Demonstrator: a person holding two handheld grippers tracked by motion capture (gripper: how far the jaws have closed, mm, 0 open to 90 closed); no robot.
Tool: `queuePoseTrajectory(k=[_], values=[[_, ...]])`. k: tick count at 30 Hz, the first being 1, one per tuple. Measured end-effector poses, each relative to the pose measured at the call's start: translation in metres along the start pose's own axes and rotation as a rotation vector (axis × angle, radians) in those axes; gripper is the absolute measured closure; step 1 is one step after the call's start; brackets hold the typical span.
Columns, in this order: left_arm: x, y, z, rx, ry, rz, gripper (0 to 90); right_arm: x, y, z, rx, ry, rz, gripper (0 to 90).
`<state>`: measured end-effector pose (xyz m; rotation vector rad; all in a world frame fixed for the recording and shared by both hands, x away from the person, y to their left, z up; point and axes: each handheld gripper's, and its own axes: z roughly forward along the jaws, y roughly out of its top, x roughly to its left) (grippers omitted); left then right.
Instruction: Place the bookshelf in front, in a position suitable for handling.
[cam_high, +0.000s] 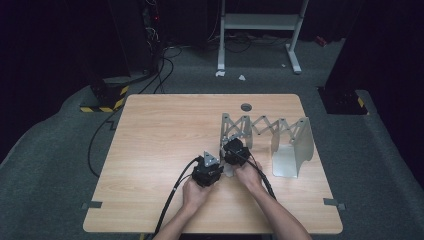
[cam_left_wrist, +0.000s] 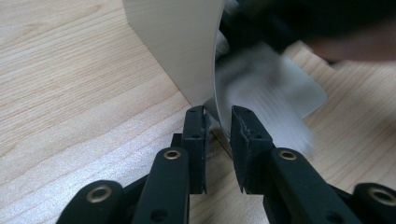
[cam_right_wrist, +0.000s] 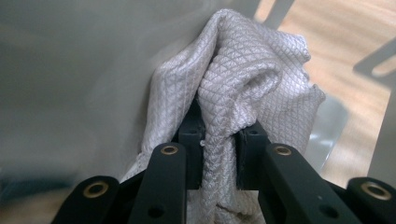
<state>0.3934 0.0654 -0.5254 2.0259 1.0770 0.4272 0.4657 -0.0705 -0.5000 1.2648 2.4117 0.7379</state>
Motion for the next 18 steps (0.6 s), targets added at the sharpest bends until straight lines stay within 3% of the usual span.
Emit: queuePoseTrajectory(k=[5, 8, 11, 15, 18], values=[[0.0, 0.0, 0.0, 0.0, 0.0, -0.003, 76.0, -0.011, 0.019, 0.014, -0.008, -0.034, 0.046, 75.3], [0.0, 0.0, 0.0, 0.0, 0.002, -0.005, 76.1, -0.019, 0.021, 0.019, -0.028, -0.001, 0.063, 73.6], [0.001, 0.0, 0.0, 0.0, 0.001, -0.005, 76.1, -0.015, 0.016, 0.015, -0.025, 0.008, 0.017, 76.4], [0.001, 0.0, 0.0, 0.0, -0.001, -0.007, 76.1, 0.001, 0.0, 0.002, -0.006, 0.043, -0.068, 77.8], [0.001, 0.0, 0.0, 0.0, -0.001, -0.007, 76.2, 0.01, -0.011, -0.007, 0.004, 0.07, -0.096, 77.8]])
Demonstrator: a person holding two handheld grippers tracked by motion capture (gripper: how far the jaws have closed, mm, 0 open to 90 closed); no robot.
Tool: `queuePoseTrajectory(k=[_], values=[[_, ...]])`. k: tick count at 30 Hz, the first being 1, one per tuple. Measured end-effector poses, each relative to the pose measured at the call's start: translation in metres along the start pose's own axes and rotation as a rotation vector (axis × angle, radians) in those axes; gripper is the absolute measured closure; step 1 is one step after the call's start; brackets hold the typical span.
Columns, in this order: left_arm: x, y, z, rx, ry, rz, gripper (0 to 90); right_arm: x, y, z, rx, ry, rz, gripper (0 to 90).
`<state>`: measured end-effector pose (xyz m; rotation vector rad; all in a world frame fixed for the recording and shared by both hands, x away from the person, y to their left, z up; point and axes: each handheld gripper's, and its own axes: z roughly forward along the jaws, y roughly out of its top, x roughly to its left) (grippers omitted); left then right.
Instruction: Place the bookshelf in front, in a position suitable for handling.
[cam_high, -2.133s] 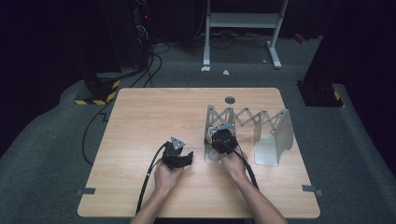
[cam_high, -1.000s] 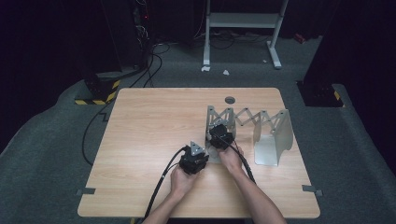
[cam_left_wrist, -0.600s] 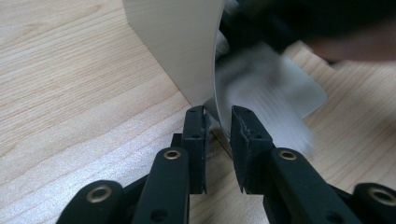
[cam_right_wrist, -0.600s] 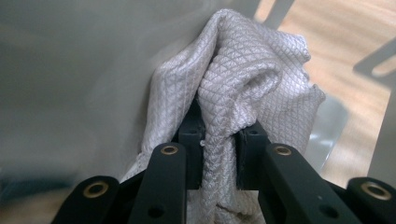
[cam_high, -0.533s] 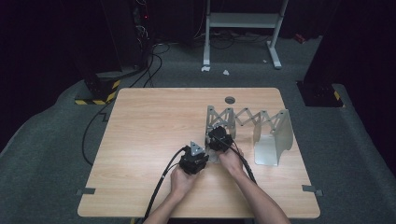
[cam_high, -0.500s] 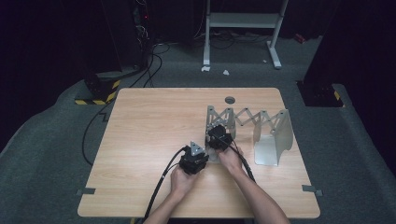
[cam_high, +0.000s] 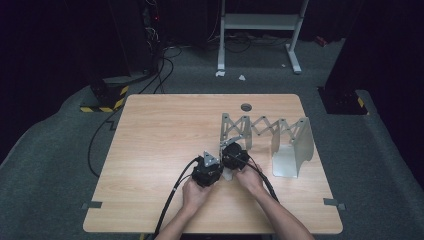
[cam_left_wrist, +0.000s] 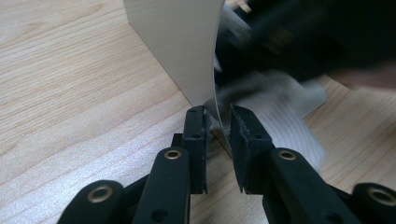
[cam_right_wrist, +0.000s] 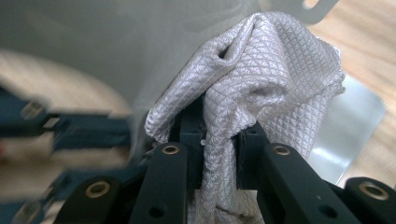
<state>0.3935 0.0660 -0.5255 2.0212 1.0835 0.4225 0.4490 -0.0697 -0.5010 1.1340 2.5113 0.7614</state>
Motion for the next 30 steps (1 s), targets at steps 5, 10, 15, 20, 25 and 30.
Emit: queuePoseTrajectory(k=[5, 10, 15, 20, 25, 30], values=[[0.0, 0.0, 0.0, -0.001, 0.001, 0.0, 76.2, -0.001, 0.0, -0.001, 0.01, 0.03, 0.012, 77.6], [0.0, 0.0, 0.0, -0.001, 0.004, 0.001, 76.2, -0.015, 0.01, 0.008, -0.01, 0.021, 0.061, 76.8], [0.0, 0.0, 0.0, 0.0, 0.002, 0.0, 76.2, -0.015, 0.015, 0.012, -0.009, -0.014, 0.046, 76.9], [0.0, 0.0, 0.0, 0.002, 0.0, 0.0, 76.2, -0.002, -0.001, 0.0, -0.011, 0.013, -0.023, 77.2], [0.0, 0.0, 0.0, 0.001, -0.002, -0.004, 76.3, 0.004, -0.018, -0.011, -0.015, 0.032, -0.028, 77.7], [0.001, 0.0, 0.0, 0.002, -0.002, -0.003, 76.4, -0.005, -0.013, -0.009, -0.005, 0.024, 0.006, 77.3]])
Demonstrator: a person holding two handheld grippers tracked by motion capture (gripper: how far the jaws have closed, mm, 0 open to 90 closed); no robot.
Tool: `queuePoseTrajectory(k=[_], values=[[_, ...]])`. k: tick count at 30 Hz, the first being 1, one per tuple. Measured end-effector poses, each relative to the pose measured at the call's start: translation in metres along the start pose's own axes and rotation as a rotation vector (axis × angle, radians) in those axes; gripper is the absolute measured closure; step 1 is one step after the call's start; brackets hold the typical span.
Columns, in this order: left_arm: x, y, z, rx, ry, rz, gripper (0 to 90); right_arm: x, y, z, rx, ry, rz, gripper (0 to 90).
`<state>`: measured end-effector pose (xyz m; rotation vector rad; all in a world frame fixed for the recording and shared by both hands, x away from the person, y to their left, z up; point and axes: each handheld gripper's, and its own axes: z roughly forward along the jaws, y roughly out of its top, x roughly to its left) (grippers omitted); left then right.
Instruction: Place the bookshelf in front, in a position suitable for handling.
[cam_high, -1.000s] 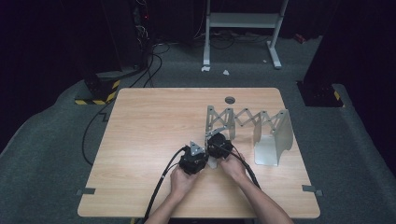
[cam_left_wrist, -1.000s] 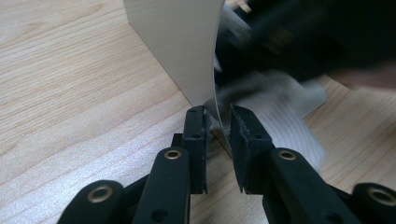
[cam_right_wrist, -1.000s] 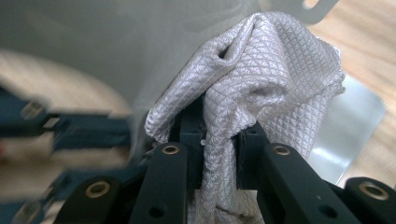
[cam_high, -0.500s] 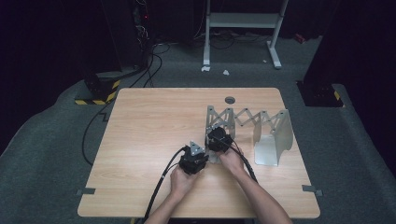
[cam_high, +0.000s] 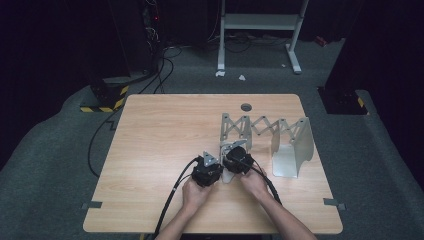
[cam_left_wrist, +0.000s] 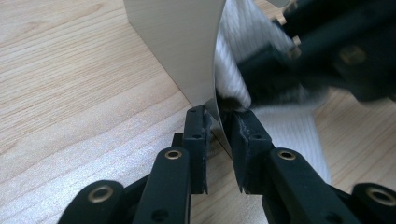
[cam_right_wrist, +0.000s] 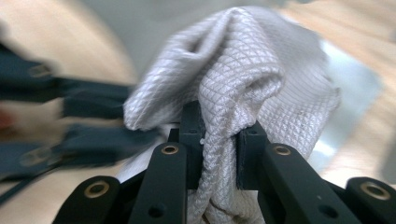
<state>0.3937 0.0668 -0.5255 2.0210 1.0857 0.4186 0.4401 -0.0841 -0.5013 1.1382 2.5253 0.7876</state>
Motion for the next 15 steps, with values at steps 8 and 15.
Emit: queuePoseTrajectory(k=[8, 15], values=[[0.001, 0.0, 0.0, 0.0, -0.003, -0.003, 77.4, -0.031, 0.009, 0.006, 0.011, -0.201, 0.062, 77.5], [0.001, 0.0, 0.0, 0.0, -0.003, -0.002, 78.0, -0.03, 0.017, 0.015, -0.003, -0.261, 0.053, 77.4]])
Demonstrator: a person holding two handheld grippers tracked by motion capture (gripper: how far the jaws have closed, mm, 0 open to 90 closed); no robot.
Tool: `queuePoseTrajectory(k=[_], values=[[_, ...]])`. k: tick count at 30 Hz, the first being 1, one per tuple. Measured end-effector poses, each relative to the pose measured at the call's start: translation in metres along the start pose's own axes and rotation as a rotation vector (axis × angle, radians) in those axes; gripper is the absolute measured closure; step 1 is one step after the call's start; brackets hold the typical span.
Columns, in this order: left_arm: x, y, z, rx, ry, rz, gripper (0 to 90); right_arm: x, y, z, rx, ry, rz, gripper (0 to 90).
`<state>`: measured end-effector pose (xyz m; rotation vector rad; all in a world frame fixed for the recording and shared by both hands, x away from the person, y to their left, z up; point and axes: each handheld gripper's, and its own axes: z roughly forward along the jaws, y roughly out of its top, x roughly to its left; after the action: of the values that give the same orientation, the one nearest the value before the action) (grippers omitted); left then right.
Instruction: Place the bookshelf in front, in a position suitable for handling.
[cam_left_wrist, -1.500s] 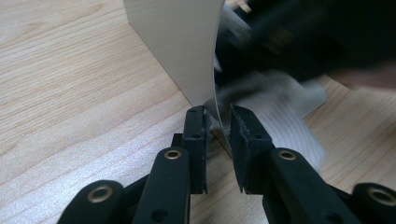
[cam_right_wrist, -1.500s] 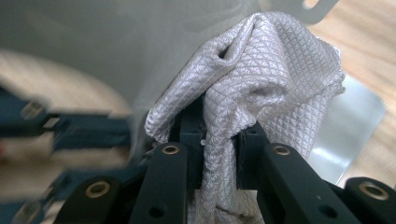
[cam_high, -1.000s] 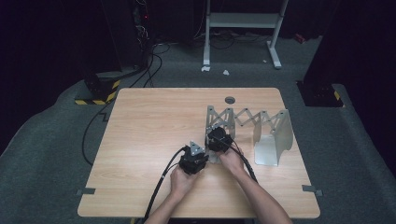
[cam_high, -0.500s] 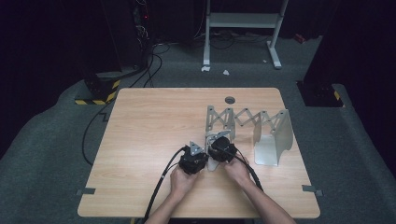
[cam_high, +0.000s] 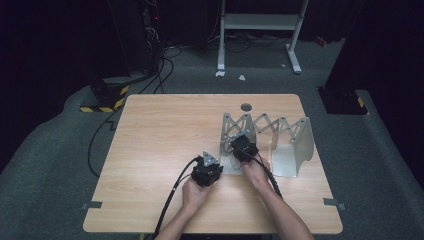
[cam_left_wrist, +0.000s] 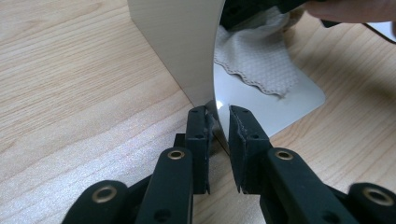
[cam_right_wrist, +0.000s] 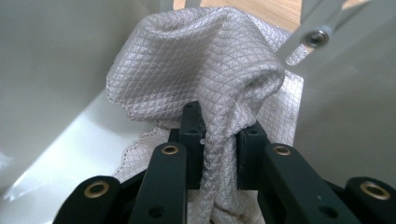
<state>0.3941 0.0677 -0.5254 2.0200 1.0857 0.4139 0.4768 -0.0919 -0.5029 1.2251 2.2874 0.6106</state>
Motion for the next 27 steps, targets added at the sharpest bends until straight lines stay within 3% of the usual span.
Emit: queuePoseTrajectory(k=[6, 7, 8, 14, 17, 22, 27], values=[[0.0, 0.0, 0.0, -0.001, -0.001, -0.004, 78.0, 0.001, -0.006, -0.006, 0.005, 0.045, -0.004, 77.5], [0.001, 0.0, -0.001, 0.02, -0.001, 0.021, 78.0, 0.001, -0.01, -0.009, 0.007, 0.061, -0.004, 77.5], [0.0, 0.0, 0.0, -0.001, -0.001, -0.004, 78.0, 0.002, -0.014, -0.012, 0.008, 0.077, -0.005, 77.5], [0.0, 0.0, 0.0, -0.003, -0.002, -0.006, 78.0, 0.006, -0.027, -0.026, 0.029, 0.131, -0.033, 77.6], [0.0, 0.0, 0.0, -0.003, -0.002, -0.007, 78.0, 0.006, -0.023, -0.029, 0.016, 0.142, -0.015, 77.5], [0.0, 0.0, 0.0, -0.001, 0.002, -0.003, 78.0, 0.012, -0.003, -0.024, -0.033, 0.151, -0.04, 77.0], [-0.001, 0.0, 0.0, -0.001, 0.002, -0.006, 78.0, 0.019, 0.007, -0.012, -0.029, 0.204, -0.029, 77.3]])
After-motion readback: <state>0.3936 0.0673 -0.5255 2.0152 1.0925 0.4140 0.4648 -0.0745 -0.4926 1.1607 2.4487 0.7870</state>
